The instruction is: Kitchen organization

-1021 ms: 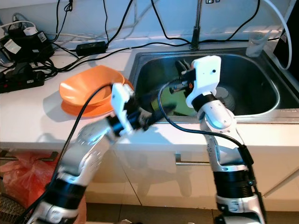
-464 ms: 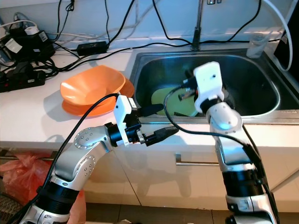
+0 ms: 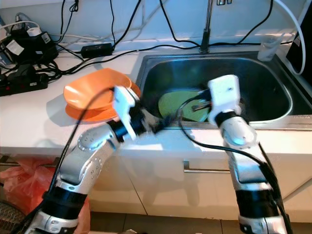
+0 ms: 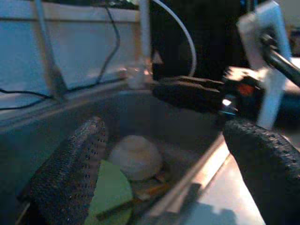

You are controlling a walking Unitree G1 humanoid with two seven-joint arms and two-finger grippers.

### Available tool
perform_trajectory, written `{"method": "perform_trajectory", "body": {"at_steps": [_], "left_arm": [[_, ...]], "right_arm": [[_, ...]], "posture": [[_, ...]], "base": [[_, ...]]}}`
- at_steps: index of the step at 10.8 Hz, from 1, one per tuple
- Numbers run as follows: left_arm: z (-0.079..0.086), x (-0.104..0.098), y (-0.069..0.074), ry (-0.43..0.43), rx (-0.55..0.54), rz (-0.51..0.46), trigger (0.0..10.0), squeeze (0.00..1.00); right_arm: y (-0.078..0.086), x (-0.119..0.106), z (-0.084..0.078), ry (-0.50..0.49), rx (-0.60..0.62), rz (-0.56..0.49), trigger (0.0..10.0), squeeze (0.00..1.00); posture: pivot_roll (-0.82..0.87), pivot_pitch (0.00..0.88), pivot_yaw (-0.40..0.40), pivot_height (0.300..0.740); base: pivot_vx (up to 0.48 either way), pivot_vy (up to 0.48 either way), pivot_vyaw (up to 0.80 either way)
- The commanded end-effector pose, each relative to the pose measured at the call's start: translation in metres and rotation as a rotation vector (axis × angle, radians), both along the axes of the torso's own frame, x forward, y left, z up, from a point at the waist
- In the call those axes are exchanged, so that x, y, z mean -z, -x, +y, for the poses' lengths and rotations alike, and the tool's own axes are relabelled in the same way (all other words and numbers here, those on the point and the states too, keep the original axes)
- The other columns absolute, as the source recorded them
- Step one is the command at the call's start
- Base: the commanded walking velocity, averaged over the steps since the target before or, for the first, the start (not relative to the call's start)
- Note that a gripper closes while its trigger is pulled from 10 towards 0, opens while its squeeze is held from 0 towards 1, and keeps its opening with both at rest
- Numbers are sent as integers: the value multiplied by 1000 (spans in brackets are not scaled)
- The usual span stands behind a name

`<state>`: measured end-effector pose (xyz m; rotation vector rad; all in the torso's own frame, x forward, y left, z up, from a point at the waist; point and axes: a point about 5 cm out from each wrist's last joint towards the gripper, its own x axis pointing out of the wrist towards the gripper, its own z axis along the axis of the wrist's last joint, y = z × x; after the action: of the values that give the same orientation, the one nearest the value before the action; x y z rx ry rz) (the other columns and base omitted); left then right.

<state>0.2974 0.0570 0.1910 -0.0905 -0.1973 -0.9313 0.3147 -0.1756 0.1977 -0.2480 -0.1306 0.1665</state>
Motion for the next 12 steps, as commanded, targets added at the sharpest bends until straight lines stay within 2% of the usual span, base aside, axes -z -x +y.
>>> {"method": "perform_trajectory", "body": {"at_steps": [1,4,5,8,9,12], "left_arm": [[2,-5,-4,13,-34,-17,10000,1000],[0,-8,-8,13,-130,-45,10000,1000],[1,-12,-12,21,-177,-54,10000,0],[7,-21,-20,69,-302,-64,10000,0],[12,-22,-24,78,-356,-68,10000,0],[20,-21,-27,52,-473,-94,10000,0]], "right_arm": [[3,-5,-1,-23,20,-19,10000,1000],[9,-8,-3,-40,44,-33,10000,1000],[12,-10,-4,-40,53,-40,10000,1000],[19,-9,0,-41,59,-39,10000,1000],[20,-10,5,-75,56,-40,10000,1000],[24,-15,17,-142,57,-70,10000,1000]], "posture": [[-127,0,99,740],[-127,0,93,740],[-127,0,90,740],[-127,0,87,740],[-126,0,89,740],[-125,0,90,740]], "base": [[0,0,0],[0,0,0],[0,0,0],[0,0,0],[0,0,0],[0,0,0]]}}
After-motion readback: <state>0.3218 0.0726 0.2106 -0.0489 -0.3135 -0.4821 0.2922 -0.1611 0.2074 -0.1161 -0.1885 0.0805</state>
